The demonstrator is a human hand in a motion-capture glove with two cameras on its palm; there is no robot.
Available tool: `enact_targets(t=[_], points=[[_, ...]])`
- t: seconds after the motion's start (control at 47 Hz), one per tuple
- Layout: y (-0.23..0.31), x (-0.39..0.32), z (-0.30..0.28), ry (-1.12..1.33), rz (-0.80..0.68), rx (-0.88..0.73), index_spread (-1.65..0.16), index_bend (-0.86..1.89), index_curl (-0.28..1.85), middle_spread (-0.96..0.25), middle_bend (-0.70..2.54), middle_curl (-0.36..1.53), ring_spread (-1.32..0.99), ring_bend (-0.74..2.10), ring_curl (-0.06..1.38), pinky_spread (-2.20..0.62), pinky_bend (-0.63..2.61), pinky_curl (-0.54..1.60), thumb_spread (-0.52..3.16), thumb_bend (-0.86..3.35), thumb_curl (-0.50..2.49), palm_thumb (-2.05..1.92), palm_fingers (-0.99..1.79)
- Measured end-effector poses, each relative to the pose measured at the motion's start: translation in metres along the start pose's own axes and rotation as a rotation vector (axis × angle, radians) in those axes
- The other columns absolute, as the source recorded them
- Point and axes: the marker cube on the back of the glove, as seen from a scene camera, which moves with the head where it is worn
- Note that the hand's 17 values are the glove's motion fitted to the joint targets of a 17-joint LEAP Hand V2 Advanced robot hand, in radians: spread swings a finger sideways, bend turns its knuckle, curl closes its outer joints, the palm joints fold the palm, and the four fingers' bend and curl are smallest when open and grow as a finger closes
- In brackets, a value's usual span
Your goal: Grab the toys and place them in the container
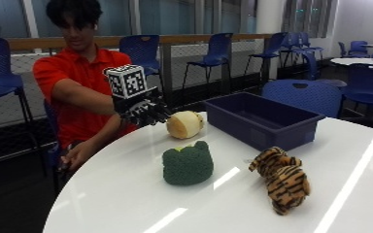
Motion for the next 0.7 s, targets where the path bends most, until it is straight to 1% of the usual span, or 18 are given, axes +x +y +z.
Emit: enact_targets(t=[0.128,0.277,0.468,0.596,0.702], points=[[0.002,0.002,0.004,-0.001,-0.003,-0.010,-0.24,0.19,0.09,-0.10,0.19,0.07,-0.13,0.18,0.04,-0.01,0.46,0.14,0.79,-0.07,0.00,-0.11,0.12],[0.004,0.002,0.008,-0.007,-0.008,-0.009,-0.30,0.19,0.14,-0.13,0.19,0.12,-0.17,0.19,0.07,-0.02,0.49,0.19,1.05,-0.07,0.02,-0.12,0.09],[0.003,-0.010,0.008,-0.004,-0.052,0.010,-0.34,0.19,0.19,-0.14,0.19,0.17,-0.19,0.20,0.11,-0.02,0.50,0.22,1.19,-0.08,0.03,-0.13,0.07],[-0.001,-0.026,0.009,0.003,-0.093,0.025,-0.35,0.19,0.22,-0.15,0.20,0.20,-0.20,0.20,0.12,-0.01,0.51,0.24,1.18,-0.10,0.02,-0.16,0.05],[-0.003,-0.051,0.010,-0.030,-0.123,0.003,-0.35,0.18,0.24,-0.15,0.19,0.22,-0.20,0.20,0.14,-0.01,0.52,0.26,1.13,-0.12,0.02,-0.19,0.05]])
